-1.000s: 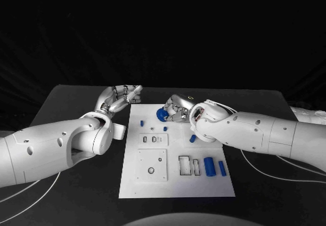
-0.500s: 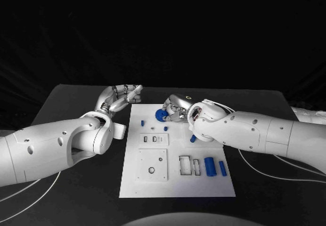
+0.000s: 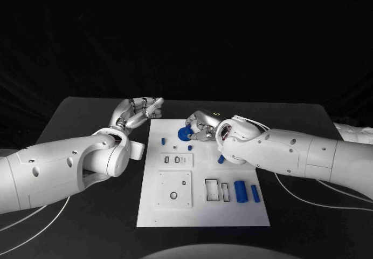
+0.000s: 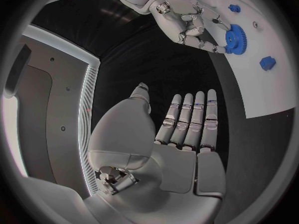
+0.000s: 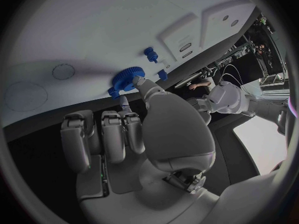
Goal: Assemble the parts on the task board
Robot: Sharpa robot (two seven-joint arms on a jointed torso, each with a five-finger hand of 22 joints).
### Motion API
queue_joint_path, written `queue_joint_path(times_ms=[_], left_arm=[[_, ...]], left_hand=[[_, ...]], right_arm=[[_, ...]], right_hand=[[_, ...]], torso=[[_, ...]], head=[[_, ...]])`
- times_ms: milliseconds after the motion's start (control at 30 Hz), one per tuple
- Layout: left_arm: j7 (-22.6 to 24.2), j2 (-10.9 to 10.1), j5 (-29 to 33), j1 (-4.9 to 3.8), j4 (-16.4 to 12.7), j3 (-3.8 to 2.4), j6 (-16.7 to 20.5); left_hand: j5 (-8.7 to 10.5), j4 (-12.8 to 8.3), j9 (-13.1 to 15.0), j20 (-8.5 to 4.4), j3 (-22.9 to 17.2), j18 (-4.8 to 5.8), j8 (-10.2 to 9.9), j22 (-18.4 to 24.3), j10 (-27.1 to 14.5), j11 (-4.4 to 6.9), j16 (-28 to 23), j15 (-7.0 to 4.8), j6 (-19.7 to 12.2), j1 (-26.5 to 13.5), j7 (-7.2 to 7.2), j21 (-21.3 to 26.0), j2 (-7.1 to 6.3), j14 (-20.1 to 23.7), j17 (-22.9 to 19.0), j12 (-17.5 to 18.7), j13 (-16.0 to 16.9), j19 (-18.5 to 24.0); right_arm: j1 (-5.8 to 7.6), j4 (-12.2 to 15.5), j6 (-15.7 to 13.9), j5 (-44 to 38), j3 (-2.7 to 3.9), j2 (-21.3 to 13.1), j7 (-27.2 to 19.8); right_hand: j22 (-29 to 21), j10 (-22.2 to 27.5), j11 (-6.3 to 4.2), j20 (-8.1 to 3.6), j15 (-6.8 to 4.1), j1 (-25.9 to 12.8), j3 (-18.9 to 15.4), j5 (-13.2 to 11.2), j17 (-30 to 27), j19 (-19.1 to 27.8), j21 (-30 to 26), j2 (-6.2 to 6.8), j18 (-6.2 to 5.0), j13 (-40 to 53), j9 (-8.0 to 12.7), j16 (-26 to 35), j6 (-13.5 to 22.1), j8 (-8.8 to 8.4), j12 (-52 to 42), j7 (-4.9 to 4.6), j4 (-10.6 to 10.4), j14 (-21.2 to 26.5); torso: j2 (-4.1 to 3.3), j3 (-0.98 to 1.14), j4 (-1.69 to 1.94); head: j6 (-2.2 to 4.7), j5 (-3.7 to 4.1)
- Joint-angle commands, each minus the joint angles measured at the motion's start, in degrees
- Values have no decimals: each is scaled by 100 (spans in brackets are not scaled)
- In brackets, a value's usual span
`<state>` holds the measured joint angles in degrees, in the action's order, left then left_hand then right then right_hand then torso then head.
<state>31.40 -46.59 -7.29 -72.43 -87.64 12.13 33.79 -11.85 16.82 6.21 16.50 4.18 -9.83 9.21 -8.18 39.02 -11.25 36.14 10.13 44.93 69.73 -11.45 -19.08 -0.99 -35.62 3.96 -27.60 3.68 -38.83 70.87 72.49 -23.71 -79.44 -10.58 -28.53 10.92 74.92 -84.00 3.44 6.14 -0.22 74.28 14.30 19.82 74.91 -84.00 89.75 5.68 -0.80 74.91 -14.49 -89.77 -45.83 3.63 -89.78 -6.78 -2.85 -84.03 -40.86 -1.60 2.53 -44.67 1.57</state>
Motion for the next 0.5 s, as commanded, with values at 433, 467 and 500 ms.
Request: queue_joint_path(times_ms=[433, 467, 500], left_arm=[[66, 2, 1, -10, 1, -4, -38], [66, 3, 1, -10, 2, -4, -39], [66, 5, 1, -10, 4, -4, -39]], left_hand=[[-28, -6, 7, -4, 12, -39, 8, 5, 50, 9, -18, -1, -36, 18, -200, 39, 44, 21, 3, 19, -2, 28], [-28, -6, 7, -4, 12, -39, 8, 5, 50, 9, -18, -1, -36, 18, -200, 39, 44, 21, 3, 19, -2, 28], [-28, -6, 7, -4, 12, -39, 8, 5, 50, 9, -18, -1, -36, 18, -200, 39, 44, 21, 3, 19, -2, 28]], right_arm=[[143, 708, -1006, 181, 1, -491, -476], [165, 754, -1043, 223, 1, -541, -507], [205, 831, -1097, 304, 1, -633, -561]], right_hand=[[1508, -600, -89, -60, -74, -101, -77, -317, 1509, -600, 25, -57, 80, 1509, -61, -23, -571, 227, -22, 84, -78, -597], [1508, -600, -91, -61, -75, -140, -92, -340, 1509, -600, 25, -64, 80, 1509, -64, -23, -630, 244, -22, 88, -110, -597], [1508, -600, -91, -63, -75, -193, -114, -366, 1509, -600, 25, -67, 80, 1509, -69, -23, -703, 265, -22, 92, -149, -597]], torso=[[2, -3, 12], [1, -3, 13], [-1, -3, 11]], head=[[-7, 15], [-3, 16], [3, 14]])
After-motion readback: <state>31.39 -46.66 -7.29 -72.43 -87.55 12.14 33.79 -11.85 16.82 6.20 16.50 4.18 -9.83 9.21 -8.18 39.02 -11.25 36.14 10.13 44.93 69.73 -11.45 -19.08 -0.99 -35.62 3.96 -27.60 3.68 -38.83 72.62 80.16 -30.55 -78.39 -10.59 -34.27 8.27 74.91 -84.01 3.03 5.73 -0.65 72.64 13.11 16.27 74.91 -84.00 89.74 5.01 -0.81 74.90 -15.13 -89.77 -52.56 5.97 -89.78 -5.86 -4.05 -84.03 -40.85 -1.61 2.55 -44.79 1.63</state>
